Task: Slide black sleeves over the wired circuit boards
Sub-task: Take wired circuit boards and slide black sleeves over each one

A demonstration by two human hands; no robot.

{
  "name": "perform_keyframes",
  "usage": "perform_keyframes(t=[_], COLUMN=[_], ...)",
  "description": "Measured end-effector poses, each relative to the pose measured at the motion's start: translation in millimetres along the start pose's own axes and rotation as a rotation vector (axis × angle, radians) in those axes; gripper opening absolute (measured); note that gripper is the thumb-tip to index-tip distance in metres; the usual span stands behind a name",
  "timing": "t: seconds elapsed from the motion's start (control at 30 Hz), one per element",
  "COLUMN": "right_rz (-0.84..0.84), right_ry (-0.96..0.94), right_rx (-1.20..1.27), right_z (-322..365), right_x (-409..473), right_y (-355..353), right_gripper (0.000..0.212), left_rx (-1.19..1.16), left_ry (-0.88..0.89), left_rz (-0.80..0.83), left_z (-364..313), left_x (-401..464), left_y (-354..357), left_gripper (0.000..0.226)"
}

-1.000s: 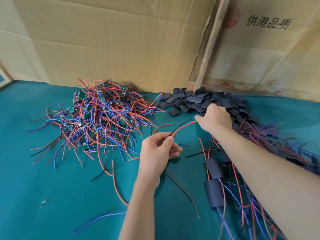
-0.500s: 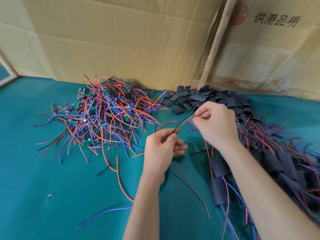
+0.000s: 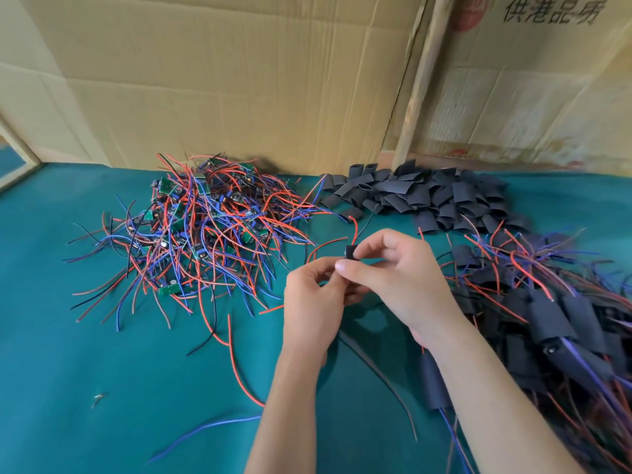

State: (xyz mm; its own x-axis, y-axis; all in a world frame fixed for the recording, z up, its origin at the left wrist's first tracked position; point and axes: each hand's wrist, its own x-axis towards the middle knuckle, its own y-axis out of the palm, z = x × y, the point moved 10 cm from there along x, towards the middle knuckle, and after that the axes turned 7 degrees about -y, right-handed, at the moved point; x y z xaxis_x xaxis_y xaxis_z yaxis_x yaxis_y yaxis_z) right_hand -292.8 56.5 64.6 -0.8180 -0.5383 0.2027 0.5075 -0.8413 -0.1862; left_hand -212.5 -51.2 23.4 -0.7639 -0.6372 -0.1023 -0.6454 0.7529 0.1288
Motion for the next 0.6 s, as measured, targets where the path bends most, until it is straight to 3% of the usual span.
perform_keyframes(t=[0.2,0.3,0.43,0.6], right_rz=[-0.035,-0.153,-0.339,-0.410], right_ry=[-0.053,-0.070,-0.198,-0.332], right_rx=[-0.094,-0.038,-0.026,0.006], right_z=[1.5,6.2,28.4,50.6], right_x=[1.5,4.6,2.8,-3.6], right_y=[-7.4,-36.7,-71.4,-72.2], right_gripper=[0.030,0.038,0.028,0.026], left_rx=[0.014,-0.031,-0.029,-0.015], left_ry=[-0.003,-0.034,-0.029,-0.029], left_rz=[-0.043,-0.086,-0.110,-0.122], left_z=[3.3,8.3,10.5,9.6], left_x=[1.2,2.3,3.2,1.8], left_y=[-2.1,-4.7,-5.5,-6.1], left_gripper=[0.022,0.019,0.019,0.018])
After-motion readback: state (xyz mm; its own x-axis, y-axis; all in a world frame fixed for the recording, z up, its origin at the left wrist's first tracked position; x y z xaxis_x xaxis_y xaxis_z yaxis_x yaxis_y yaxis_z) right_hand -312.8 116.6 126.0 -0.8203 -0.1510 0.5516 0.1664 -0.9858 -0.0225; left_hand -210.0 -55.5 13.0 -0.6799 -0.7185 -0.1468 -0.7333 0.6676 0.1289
